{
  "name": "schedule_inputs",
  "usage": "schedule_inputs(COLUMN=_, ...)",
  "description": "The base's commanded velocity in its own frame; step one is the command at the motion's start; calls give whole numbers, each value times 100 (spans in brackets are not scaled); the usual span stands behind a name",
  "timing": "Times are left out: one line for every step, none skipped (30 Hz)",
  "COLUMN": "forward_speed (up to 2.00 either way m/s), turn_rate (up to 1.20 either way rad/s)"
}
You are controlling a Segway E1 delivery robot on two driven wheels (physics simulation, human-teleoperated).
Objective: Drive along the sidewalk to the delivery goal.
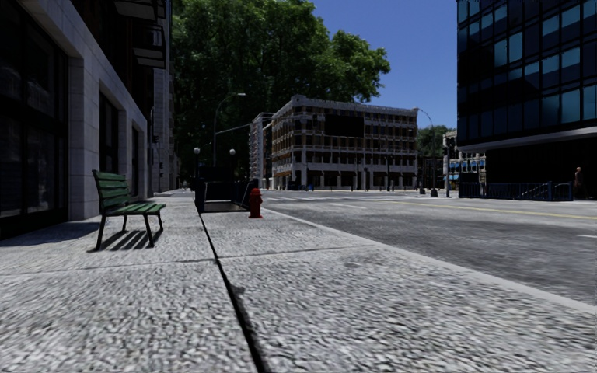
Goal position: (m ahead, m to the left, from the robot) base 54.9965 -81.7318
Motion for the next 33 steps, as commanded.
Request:
schedule_inputs(forward_speed=200, turn_rate=29)
schedule_inputs(forward_speed=200, turn_rate=29)
schedule_inputs(forward_speed=200, turn_rate=29)
schedule_inputs(forward_speed=200, turn_rate=29)
schedule_inputs(forward_speed=200, turn_rate=29)
schedule_inputs(forward_speed=200, turn_rate=29)
schedule_inputs(forward_speed=200, turn_rate=29)
schedule_inputs(forward_speed=200, turn_rate=29)
schedule_inputs(forward_speed=200, turn_rate=29)
schedule_inputs(forward_speed=200, turn_rate=29)
schedule_inputs(forward_speed=200, turn_rate=29)
schedule_inputs(forward_speed=200, turn_rate=29)
schedule_inputs(forward_speed=200, turn_rate=29)
schedule_inputs(forward_speed=200, turn_rate=29)
schedule_inputs(forward_speed=200, turn_rate=29)
schedule_inputs(forward_speed=200, turn_rate=29)
schedule_inputs(forward_speed=200, turn_rate=29)
schedule_inputs(forward_speed=200, turn_rate=29)
schedule_inputs(forward_speed=200, turn_rate=29)
schedule_inputs(forward_speed=200, turn_rate=29)
schedule_inputs(forward_speed=200, turn_rate=29)
schedule_inputs(forward_speed=200, turn_rate=29)
schedule_inputs(forward_speed=200, turn_rate=29)
schedule_inputs(forward_speed=200, turn_rate=29)
schedule_inputs(forward_speed=200, turn_rate=29)
schedule_inputs(forward_speed=200, turn_rate=29)
schedule_inputs(forward_speed=200, turn_rate=29)
schedule_inputs(forward_speed=200, turn_rate=29)
schedule_inputs(forward_speed=200, turn_rate=29)
schedule_inputs(forward_speed=200, turn_rate=29)
schedule_inputs(forward_speed=200, turn_rate=29)
schedule_inputs(forward_speed=200, turn_rate=29)
schedule_inputs(forward_speed=200, turn_rate=29)
